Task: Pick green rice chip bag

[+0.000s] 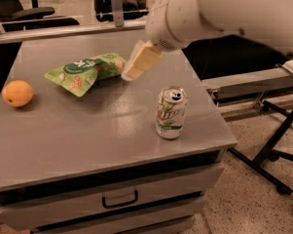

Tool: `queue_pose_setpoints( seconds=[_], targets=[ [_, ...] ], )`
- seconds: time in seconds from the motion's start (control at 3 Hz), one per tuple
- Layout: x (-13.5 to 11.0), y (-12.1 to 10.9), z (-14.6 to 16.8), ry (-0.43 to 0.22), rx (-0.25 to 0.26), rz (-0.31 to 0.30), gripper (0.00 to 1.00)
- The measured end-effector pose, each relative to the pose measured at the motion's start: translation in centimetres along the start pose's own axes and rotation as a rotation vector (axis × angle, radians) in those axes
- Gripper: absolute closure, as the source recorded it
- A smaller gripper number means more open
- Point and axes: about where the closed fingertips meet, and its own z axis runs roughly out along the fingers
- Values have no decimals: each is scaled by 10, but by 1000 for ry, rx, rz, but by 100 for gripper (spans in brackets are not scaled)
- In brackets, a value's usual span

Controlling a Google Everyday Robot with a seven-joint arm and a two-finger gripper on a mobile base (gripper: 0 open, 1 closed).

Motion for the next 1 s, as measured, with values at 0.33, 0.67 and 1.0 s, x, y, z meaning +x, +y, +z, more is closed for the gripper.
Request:
queue_pose_setpoints(
  seconds=[0.33, 0.67, 1.0],
  targets=[
    [-21, 16, 30, -74, 11, -80, 0],
    [-34, 36, 68, -136, 12, -161, 0],
    [-42, 51, 103, -178, 1, -222, 0]
  ],
)
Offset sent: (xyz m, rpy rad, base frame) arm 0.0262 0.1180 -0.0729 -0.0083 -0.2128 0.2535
